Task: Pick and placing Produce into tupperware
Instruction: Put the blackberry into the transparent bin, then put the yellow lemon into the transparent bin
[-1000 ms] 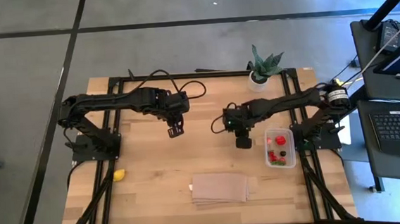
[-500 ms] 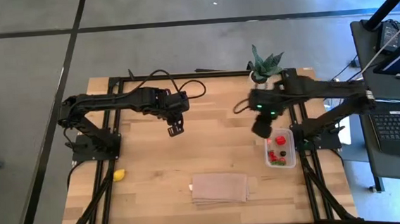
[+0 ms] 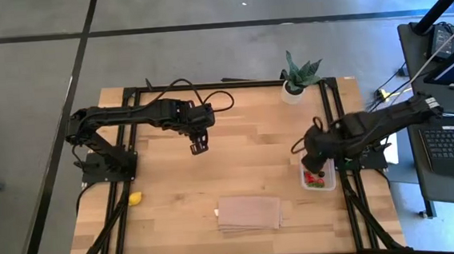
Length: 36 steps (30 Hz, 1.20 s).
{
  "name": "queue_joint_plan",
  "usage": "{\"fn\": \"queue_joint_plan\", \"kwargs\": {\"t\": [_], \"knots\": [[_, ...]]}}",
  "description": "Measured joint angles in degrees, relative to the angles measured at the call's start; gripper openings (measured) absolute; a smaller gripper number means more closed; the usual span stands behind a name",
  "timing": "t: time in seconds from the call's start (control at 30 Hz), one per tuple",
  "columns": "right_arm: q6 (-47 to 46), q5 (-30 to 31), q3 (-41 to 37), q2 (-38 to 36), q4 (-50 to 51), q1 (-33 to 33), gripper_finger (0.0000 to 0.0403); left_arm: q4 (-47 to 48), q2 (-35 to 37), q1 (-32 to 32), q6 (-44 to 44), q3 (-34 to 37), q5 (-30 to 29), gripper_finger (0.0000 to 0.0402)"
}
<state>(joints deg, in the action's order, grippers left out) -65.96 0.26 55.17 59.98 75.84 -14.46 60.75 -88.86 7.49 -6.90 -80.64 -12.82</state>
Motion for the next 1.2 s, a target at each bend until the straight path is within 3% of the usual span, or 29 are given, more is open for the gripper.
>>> {"fn": "queue_joint_plan", "kwargs": {"t": [0.17,0.4,1.2], "knots": [[-1.71,-2.28,-11.96,-0.63,-16.04,-1.91,0.0104,0.00,0.00,0.00,0.02,0.00,0.00,0.0002],[-4.93,-5.35,-20.90,-0.33,-19.68,-1.92,0.0106,-0.03,0.00,0.00,-0.03,0.00,0.00,0.0010],[-4.50,-6.44,-23.22,-0.39,-19.95,-1.88,0.0130,-1.27,0.00,0.00,-0.04,0.00,0.02,0.0055]]}}
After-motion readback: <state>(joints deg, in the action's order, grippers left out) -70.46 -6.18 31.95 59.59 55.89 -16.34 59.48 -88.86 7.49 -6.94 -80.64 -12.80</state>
